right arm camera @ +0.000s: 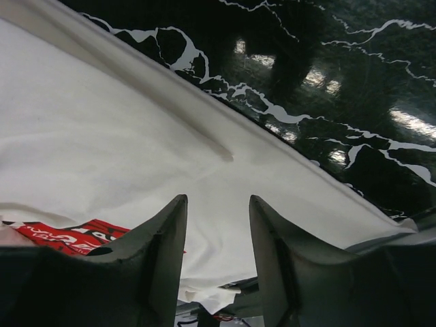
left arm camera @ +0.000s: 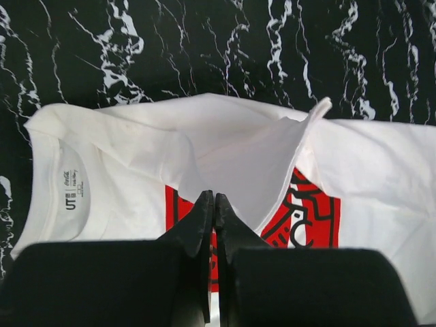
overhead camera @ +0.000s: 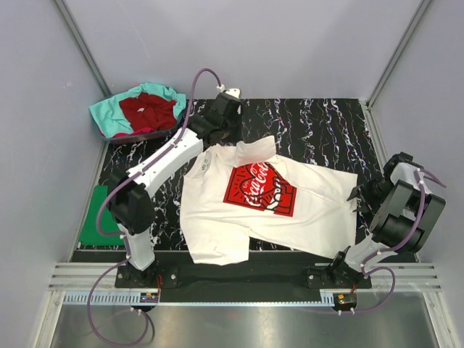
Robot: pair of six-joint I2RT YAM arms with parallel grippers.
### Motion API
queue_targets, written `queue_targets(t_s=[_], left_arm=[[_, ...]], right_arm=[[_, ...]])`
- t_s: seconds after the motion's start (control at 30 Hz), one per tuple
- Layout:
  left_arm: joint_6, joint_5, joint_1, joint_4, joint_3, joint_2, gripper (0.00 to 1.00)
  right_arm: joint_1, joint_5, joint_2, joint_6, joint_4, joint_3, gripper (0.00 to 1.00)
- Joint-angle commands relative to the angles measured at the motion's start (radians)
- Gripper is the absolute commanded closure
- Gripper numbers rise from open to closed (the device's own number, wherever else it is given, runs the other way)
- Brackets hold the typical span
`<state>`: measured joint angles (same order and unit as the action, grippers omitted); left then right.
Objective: Fold and stack the t-shirts
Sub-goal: Flatten the tshirt out
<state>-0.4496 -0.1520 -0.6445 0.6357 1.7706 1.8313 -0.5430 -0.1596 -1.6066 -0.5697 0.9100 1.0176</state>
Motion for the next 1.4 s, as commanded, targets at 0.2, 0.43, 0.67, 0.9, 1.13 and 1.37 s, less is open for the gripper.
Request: queue_targets(t_s=[0.2, 0.43, 0.67, 0.9, 1.13, 1.37], left_arm=[[-0.003, 0.138, 0.039, -0.048, -0.011, 0.016, 1.00], [-0.009, 0.167, 0.054, -0.044, -0.007, 0.022, 1.00], [-0.014, 0.172, 0.054, -0.039, -0.002, 0.025, 1.00], [-0.018, 0.173, 0.055, -0.034, 0.007, 0.034, 1.00], [-0.015, 0.174, 0.055, -0.016, 0.038, 0.048, 1.00], [0.008, 0.158, 0.057, 0.005, 0.088, 0.049, 1.00]], right_arm=[[0.003, -0.070, -0.012, -0.108, -0.145, -0.074, 0.66], [0.003, -0.061, 0.001, -0.150, -0.189, -0.145, 0.60], [0.003, -0.023, -0.021, -0.134, -0.204, -0.133, 0.59], [0.002, 0.006, -0.035, -0.102, -0.184, -0.082, 0.60], [0.002, -0.015, -0.084, -0.110, -0.201, -0.073, 0.65], [0.000, -0.023, -0.059, -0.114, -0.132, -0.028, 0.85]])
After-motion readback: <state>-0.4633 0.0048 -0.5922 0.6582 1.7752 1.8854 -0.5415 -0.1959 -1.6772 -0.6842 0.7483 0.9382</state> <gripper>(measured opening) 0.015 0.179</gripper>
